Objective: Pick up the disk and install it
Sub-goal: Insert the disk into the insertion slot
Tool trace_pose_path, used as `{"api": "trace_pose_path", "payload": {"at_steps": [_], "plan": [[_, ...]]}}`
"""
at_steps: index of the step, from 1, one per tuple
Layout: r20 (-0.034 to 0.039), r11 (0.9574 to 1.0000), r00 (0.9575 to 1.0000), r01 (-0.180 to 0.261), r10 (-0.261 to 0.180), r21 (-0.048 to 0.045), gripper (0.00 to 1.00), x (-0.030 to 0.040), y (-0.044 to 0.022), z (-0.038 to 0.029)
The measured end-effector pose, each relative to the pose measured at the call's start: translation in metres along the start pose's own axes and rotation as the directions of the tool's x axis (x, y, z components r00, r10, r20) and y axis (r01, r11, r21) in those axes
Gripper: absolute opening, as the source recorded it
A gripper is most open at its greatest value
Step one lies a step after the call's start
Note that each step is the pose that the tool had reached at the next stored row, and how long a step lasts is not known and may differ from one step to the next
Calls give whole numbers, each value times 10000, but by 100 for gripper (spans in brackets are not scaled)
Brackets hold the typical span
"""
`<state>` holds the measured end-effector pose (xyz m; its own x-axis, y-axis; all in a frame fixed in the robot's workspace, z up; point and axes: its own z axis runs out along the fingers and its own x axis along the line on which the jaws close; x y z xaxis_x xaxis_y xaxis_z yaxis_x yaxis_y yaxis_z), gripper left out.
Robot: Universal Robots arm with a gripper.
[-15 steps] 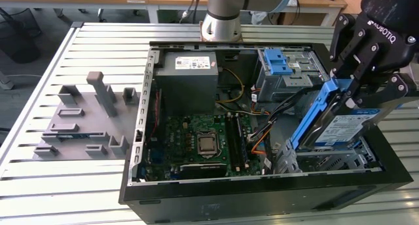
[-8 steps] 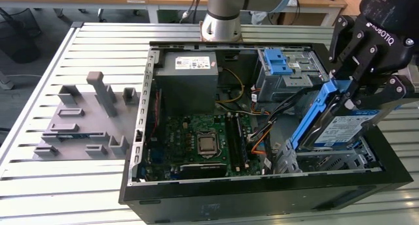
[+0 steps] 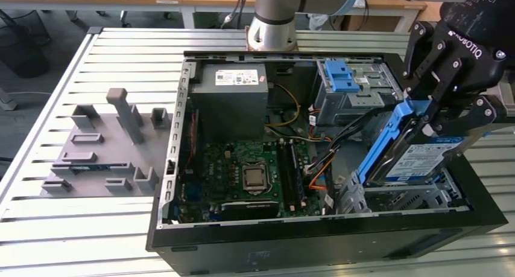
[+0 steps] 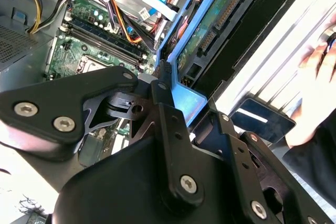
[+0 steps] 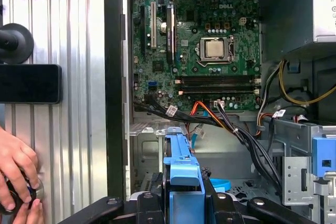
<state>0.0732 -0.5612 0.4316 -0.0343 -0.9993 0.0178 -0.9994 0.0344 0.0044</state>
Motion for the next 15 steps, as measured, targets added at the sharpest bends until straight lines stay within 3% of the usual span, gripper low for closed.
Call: {"api": "trace_pose_path", "payload": {"at_steps": [15], "plan": [[2,10000,10000,0,0,0,37,-1,0,65]]}}
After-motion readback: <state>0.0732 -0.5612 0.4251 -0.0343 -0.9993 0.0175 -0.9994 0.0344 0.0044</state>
